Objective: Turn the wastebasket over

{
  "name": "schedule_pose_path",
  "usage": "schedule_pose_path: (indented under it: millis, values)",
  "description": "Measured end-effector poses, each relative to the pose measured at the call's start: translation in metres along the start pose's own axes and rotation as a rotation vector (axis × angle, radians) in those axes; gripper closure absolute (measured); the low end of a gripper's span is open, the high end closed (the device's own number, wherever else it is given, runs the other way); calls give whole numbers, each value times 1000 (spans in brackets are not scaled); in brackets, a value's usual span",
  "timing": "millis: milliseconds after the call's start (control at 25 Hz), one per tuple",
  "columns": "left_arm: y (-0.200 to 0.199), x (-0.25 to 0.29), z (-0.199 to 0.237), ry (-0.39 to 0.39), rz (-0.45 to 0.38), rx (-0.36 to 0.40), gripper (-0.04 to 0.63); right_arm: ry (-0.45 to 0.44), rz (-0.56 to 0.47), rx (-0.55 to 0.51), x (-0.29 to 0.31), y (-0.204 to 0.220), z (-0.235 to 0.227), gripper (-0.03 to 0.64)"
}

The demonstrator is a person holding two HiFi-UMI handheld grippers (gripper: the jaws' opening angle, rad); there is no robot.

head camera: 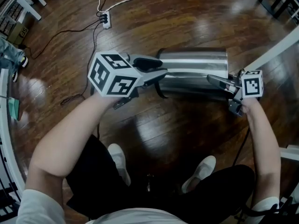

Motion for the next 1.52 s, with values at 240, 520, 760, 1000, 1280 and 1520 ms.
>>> schedule_pose_path:
  millis: [240,520,760,1000,1280,1520]
  values:
    - [25,9,14,-49,79,-24,477,-89,-187,100,-1,46,2,603]
    - [30,19,27,-88,89,-82,476,-169,-333,168,-6,84,-16,601]
    - [44,33,44,-105,104,-178,462,-213,-447,213,-14,113,-32,598]
    - [61,56,63,-92,119,-268,448,-194,-500,247,-22,139,-47,601]
    - [68,89,78,-103,124,-373,436,-130,-464,212,-25,142,-44,592]
    - [79,105,89,-79,140,-478,422,115,-367,233,-52,155,-42,486]
Point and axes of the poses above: the fingertips, and each gripper's own axes: x forward along the fingers, z to its left, y out of its underside, the point moved 5 cm from there along -x, backward along the fingers, and after that the axes turned 15 degrees about -x, right-handed, at the moved point
